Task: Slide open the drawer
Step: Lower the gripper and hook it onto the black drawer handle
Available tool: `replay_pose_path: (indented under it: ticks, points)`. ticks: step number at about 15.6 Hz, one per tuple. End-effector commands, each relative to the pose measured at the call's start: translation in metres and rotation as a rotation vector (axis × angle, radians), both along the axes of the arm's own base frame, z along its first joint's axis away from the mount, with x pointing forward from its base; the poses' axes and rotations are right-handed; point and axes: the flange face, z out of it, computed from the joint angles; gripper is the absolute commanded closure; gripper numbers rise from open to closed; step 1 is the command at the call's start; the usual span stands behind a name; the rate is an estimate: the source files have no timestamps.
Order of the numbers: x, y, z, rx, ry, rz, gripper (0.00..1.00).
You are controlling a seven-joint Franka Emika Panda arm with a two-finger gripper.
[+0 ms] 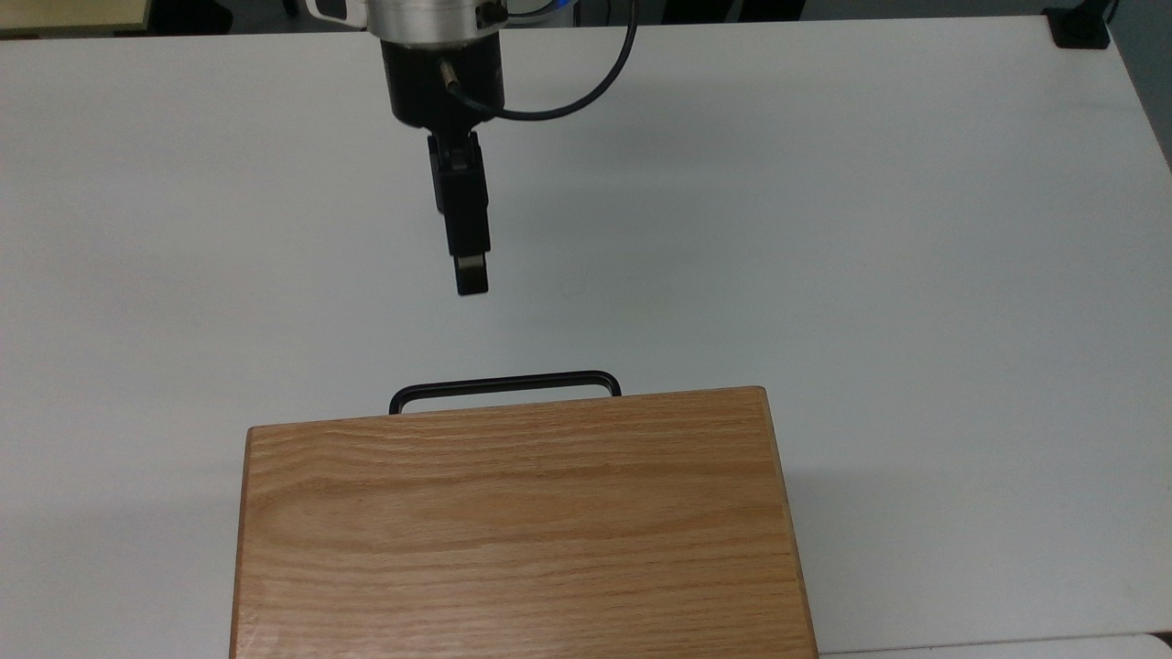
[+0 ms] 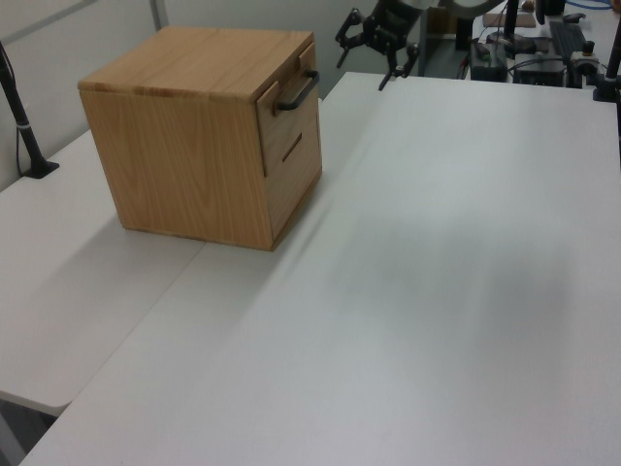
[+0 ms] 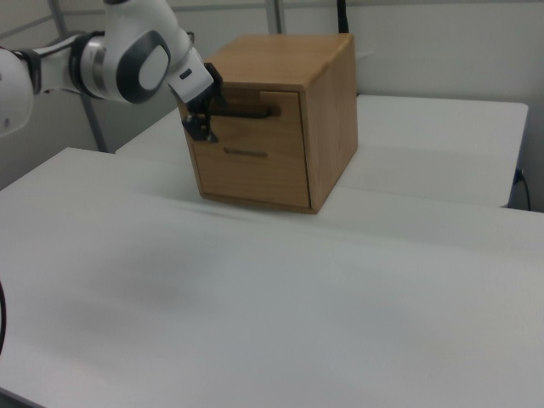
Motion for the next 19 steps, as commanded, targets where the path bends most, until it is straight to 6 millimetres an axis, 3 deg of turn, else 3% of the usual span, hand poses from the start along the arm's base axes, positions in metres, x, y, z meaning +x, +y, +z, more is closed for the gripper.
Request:
replay_pose_path:
  ticks: [1, 5, 7, 10, 15, 19]
  points:
    - [0.02, 0.009, -0.003, 0.074, -0.125, -0.081, 0.15]
    - [0.042, 0.016, -0.022, 0.089, -0.186, -0.088, 0.36]
    - [0.048, 0.034, -0.03, 0.094, -0.24, -0.065, 0.5]
    - [0.055, 0.037, -0.047, 0.092, -0.271, -0.062, 0.6]
    - [0.055, 0.043, -0.048, 0.093, -0.274, -0.052, 0.73]
    - [0.052, 0.037, -0.042, 0.099, -0.277, -0.063, 0.71]
